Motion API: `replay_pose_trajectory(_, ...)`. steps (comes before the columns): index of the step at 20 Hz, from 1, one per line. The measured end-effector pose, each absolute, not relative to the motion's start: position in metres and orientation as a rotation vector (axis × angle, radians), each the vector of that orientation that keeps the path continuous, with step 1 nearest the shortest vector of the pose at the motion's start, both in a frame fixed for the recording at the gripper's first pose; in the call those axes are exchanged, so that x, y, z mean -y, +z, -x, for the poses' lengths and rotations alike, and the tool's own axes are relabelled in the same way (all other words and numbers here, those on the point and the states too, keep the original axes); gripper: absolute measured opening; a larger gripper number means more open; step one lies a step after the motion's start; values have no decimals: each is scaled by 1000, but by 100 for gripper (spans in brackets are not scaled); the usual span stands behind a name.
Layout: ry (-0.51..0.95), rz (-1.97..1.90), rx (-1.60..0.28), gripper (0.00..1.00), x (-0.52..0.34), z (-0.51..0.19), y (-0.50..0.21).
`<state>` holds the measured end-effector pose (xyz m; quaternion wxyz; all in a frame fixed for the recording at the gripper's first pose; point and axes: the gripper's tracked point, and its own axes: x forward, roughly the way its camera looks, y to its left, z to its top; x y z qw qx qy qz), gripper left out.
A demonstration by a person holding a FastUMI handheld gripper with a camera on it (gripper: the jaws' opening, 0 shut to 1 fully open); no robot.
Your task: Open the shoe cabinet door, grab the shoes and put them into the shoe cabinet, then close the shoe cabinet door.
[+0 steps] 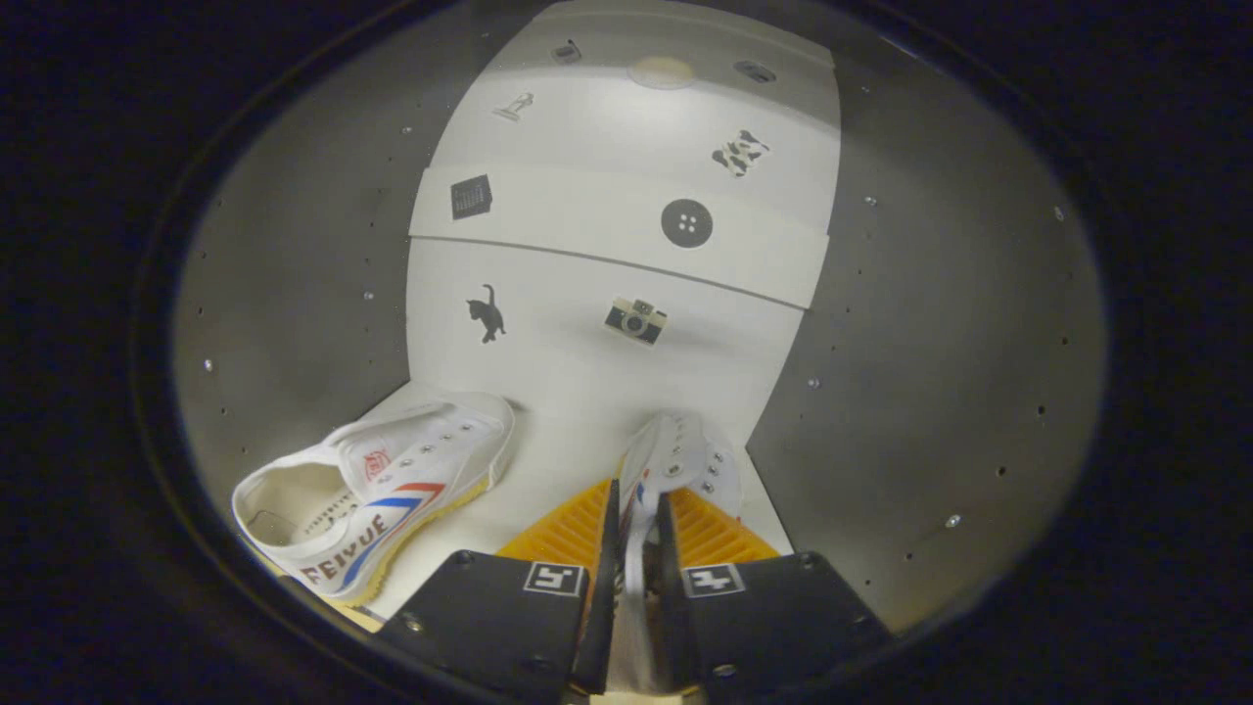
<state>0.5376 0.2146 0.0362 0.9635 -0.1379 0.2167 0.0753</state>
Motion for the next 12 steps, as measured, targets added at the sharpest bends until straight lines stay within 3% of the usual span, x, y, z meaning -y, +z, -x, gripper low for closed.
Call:
replay_pose_trajectory(5,130,270,-389,83,-209,-519,65)
replay_pose_trajectory(12,156,97,-221,86,-222,-452,131)
